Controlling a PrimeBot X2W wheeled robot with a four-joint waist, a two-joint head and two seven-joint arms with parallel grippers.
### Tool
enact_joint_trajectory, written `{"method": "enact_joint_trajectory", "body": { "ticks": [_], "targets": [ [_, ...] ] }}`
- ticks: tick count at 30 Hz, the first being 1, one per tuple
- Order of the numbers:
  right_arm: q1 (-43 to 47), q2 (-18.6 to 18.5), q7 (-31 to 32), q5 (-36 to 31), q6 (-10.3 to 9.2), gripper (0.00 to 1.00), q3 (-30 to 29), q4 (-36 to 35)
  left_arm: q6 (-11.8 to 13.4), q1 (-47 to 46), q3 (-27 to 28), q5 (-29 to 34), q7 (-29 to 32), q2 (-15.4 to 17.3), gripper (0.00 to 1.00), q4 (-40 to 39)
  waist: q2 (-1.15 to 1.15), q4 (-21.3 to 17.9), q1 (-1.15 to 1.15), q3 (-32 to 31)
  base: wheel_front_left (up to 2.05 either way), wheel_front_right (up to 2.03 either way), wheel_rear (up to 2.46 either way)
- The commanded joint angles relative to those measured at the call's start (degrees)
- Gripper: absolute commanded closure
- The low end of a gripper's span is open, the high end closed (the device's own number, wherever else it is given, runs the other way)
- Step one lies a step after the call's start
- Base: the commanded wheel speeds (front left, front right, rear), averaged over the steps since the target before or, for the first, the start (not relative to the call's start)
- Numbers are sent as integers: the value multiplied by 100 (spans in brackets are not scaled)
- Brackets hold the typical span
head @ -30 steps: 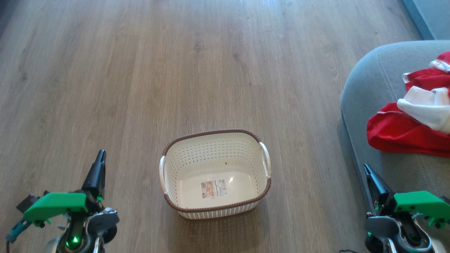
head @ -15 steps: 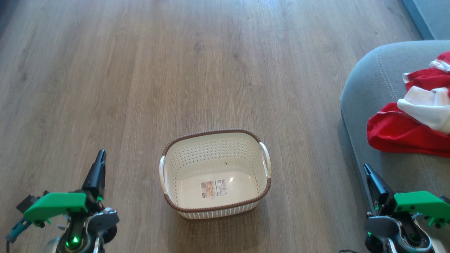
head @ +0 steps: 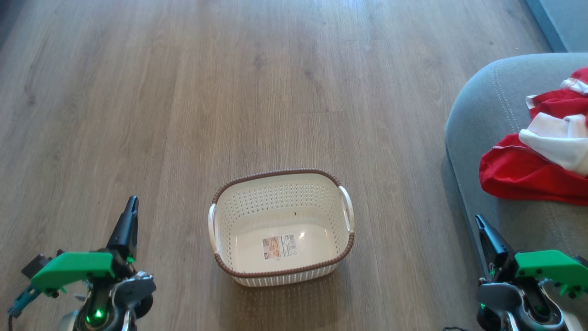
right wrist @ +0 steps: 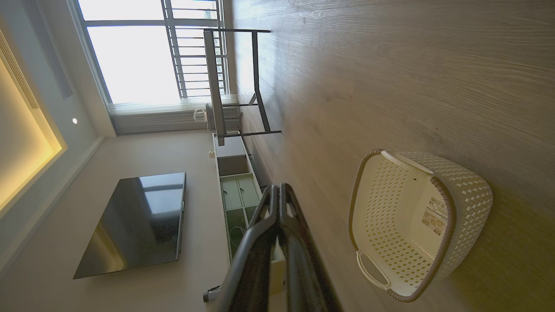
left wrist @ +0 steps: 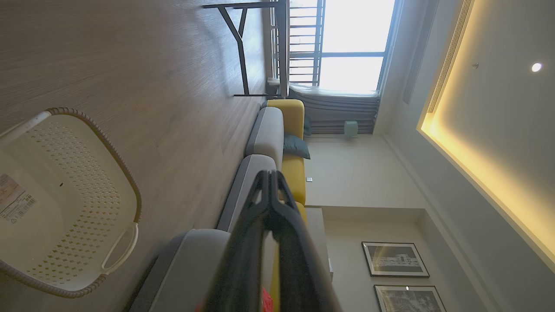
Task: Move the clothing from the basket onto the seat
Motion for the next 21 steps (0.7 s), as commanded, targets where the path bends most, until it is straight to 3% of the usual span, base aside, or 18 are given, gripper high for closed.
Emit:
{"method": "enact_joint_trajectory", "body": {
  "ticks": [1,21],
  "targets": [
    [-287,-81,42,33,39,100,99,-232,-38,-159,211,-19,46,29,100,-205,0,0,0,0,0,0,0],
    [-287,-81,42,34,39,100,99,-232,-39,-159,211,-18,46,28,100,-205,0,0,0,0,0,0,0]
  ]
}}
